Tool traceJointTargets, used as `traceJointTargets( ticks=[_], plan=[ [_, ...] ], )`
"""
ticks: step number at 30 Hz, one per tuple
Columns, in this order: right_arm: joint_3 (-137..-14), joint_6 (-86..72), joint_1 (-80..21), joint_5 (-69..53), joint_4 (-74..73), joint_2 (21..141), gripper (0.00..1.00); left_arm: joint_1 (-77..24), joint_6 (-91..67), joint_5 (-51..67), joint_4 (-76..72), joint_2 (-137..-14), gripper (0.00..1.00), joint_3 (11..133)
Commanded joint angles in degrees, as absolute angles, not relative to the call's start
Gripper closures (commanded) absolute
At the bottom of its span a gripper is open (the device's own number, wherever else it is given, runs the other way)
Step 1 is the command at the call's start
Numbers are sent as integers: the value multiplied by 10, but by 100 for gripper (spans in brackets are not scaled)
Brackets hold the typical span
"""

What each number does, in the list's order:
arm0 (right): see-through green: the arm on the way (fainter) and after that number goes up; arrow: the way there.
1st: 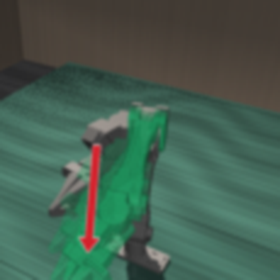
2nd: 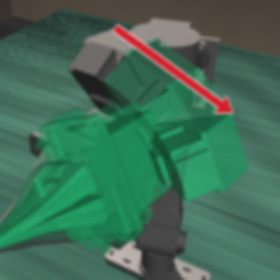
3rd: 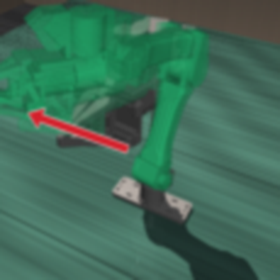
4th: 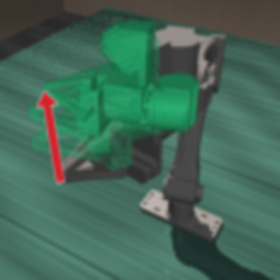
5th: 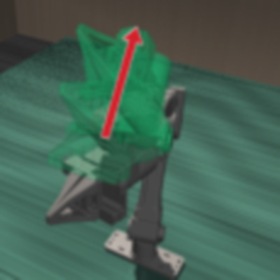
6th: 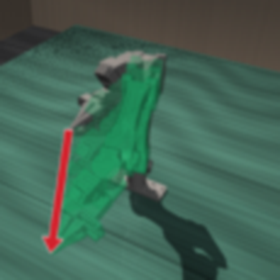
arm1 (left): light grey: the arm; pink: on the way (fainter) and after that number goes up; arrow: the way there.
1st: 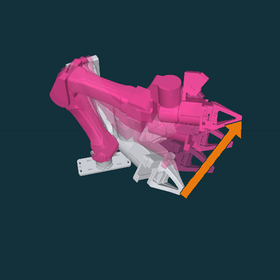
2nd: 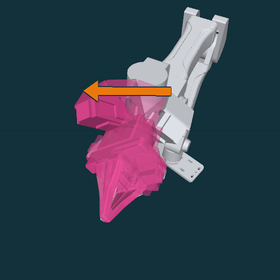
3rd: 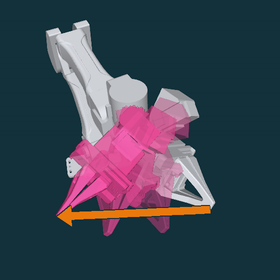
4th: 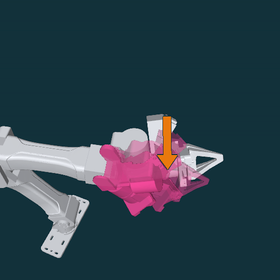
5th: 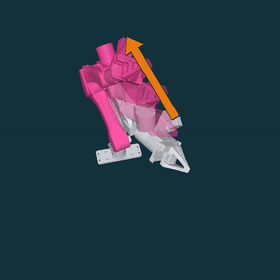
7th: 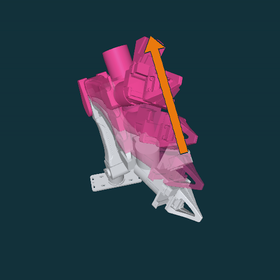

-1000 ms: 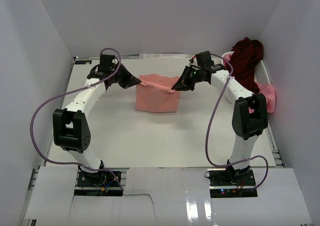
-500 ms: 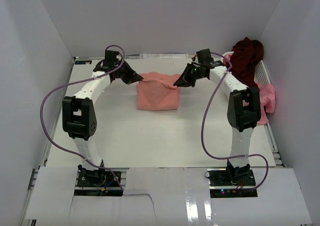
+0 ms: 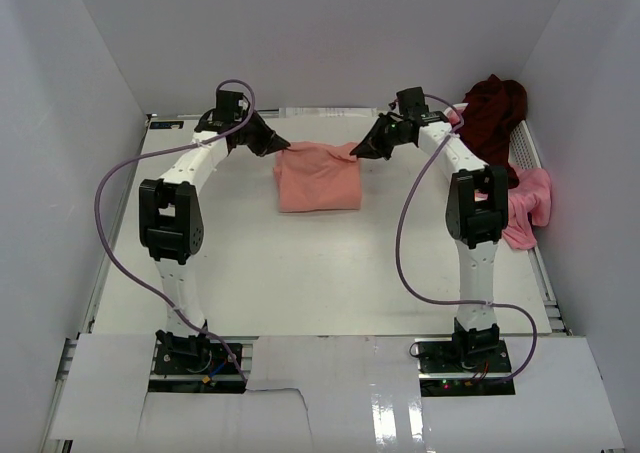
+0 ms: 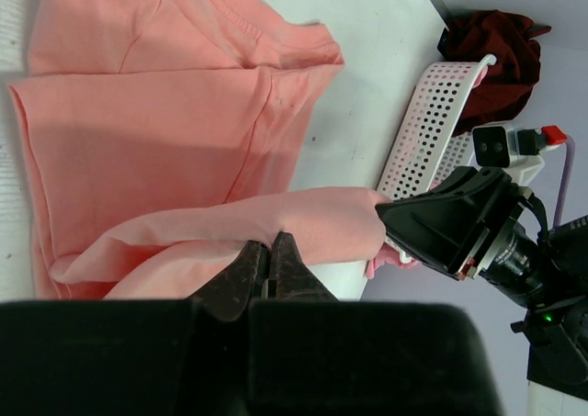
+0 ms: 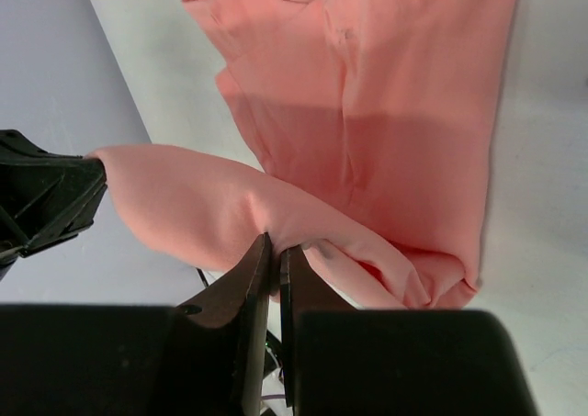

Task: Fold and stack the t-shirts
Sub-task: Fold the long partially folded tshirt into a neat square

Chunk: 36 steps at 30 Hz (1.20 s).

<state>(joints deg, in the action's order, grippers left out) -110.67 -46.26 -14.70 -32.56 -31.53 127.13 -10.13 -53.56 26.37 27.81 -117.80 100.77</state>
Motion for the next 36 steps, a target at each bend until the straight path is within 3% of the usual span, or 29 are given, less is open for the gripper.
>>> traceJointTargets(
  ticks=[1, 13, 16, 17, 18, 19, 21, 22, 23, 28, 30, 32, 36],
  plan=[
    [-1158, -468, -136, -343, -309, 1301, 92, -91, -530, 264, 272, -1183, 100, 1044],
    [-1176, -493, -131, -379, -209, 1355, 91, -77, -529, 247, 263, -1217, 94, 1043],
    [-1174, -493, -129, -380, -187, 1361, 86, -72, -533, 247, 248, -1218, 88, 1033],
    [-1174, -491, -129, -381, -183, 1361, 76, -71, -533, 248, 239, -1218, 85, 1028],
    [-1174, -489, -128, -380, -175, 1362, 74, -69, -537, 249, 235, -1218, 66, 1026],
    [-1174, -488, -128, -376, -172, 1361, 72, -69, -537, 248, 230, -1218, 55, 1022],
    [-1174, -484, -127, -371, -166, 1358, 68, -68, -531, 241, 219, -1217, 43, 1022],
    [-1172, -483, -127, -365, -164, 1355, 66, -68, -527, 235, 219, -1216, 30, 1024],
    [-1172, -481, -127, -362, -160, 1349, 60, -68, -521, 221, 212, -1212, 25, 1025],
    [-1167, -451, -127, -340, -141, 1318, 40, -67, -492, 199, 189, -1192, 22, 1037],
    [-1150, -436, -127, -328, -138, 1303, 39, -68, -483, 193, 180, -1173, 22, 1028],
    [-1132, -404, -127, -323, -131, 1279, 30, -68, -464, 193, 171, -1157, 22, 1014],
    [-1114, -317, -130, -308, -191, 1266, 29, -70, -420, 215, 152, -1110, 24, 949]
  ],
)
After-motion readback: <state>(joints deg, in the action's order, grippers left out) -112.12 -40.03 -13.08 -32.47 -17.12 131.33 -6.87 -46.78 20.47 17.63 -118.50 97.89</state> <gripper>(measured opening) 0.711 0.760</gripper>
